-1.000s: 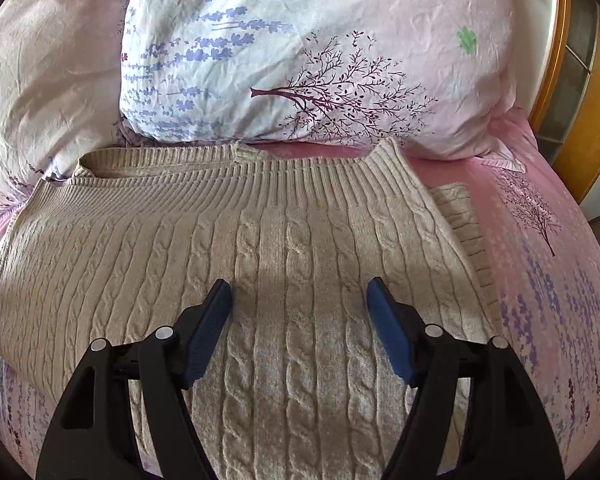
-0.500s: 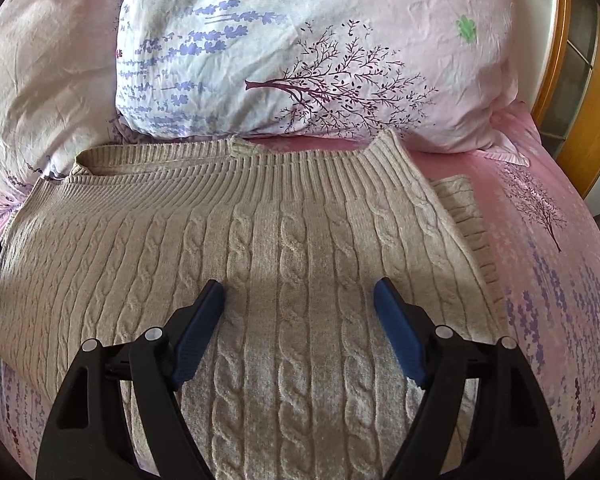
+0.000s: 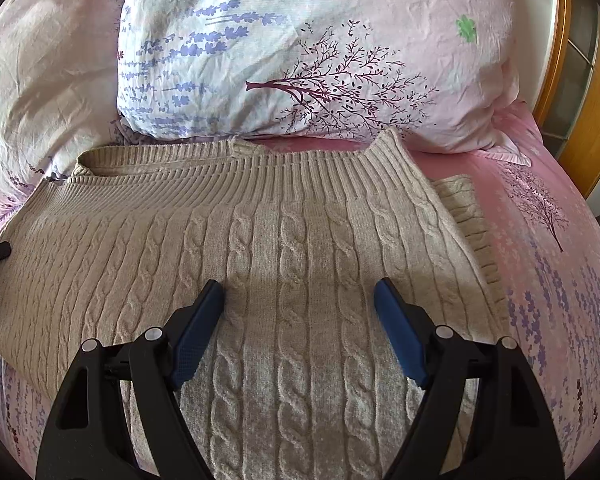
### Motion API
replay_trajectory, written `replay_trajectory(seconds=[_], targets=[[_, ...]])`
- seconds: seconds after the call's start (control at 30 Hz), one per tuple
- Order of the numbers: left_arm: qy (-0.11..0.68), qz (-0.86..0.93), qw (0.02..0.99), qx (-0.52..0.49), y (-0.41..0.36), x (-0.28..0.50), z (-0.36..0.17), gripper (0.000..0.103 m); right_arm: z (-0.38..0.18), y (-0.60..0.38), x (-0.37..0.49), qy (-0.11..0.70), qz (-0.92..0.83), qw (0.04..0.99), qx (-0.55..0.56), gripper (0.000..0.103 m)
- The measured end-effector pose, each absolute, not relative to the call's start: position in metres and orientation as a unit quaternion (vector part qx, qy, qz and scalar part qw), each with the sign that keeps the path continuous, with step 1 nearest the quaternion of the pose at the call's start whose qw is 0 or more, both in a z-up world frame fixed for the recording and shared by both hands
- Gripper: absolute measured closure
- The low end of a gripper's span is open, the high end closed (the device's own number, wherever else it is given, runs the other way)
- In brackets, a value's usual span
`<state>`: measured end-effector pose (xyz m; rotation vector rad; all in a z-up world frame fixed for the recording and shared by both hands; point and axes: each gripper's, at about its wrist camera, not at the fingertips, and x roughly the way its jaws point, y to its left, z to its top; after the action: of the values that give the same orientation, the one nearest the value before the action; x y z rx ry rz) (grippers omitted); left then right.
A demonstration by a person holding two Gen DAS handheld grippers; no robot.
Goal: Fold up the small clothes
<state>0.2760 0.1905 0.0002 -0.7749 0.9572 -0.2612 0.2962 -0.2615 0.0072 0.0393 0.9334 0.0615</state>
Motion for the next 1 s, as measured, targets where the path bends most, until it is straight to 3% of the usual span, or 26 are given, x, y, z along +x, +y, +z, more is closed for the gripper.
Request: replay_trajectory(seconds=[0.43, 1.0], targets=[[0.378, -0.204, 0.799, -0.422, 0.136, 0.274, 0.057, 0.087, 0.014, -0.276, 0.287, 0.441, 0.054, 0.894, 0.049, 0.024], [0.379, -0.316, 0.78, -0.384, -0.065, 0.306, 0.089, 0.088, 0.031, -0.395, 0.246, 0.396, -0.001, 0.905, 0.156, 0.024]])
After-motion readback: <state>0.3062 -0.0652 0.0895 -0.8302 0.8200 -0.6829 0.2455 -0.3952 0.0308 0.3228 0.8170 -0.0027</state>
